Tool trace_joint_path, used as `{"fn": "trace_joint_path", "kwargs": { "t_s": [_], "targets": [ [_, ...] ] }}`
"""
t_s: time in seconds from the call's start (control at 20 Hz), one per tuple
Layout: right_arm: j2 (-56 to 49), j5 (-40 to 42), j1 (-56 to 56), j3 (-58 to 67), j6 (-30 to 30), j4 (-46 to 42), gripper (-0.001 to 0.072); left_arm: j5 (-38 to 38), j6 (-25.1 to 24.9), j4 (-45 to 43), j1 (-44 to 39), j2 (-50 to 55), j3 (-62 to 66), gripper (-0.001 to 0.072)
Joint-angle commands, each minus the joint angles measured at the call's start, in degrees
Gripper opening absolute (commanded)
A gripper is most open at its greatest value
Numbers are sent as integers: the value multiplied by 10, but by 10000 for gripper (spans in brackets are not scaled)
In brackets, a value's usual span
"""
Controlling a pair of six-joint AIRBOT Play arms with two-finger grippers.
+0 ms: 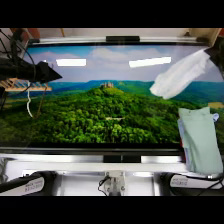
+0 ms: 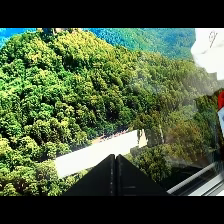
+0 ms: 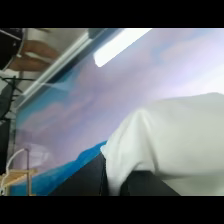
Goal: Fold the shirts.
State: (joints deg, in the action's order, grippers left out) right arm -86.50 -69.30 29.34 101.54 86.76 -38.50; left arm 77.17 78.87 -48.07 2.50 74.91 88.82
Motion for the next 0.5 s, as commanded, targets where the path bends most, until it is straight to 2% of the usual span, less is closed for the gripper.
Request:
{"fn": "trace_joint_path", "kwargs": {
  "t_s": [0.0,0.15,0.3,0.45],
  "targets": [
    [16,-53,10,1,88,-150,73,0,-2,0,0,0,0,32],
    [45,-140,10,1,165,-313,73,0,-7,0,0,0,0,32],
    [69,-217,10,1,184,-427,73,0,-20,0,0,0,0,32],
    [75,-289,10,1,189,-500,73,0,-28,0,0,0,0,31]
  ]
}}
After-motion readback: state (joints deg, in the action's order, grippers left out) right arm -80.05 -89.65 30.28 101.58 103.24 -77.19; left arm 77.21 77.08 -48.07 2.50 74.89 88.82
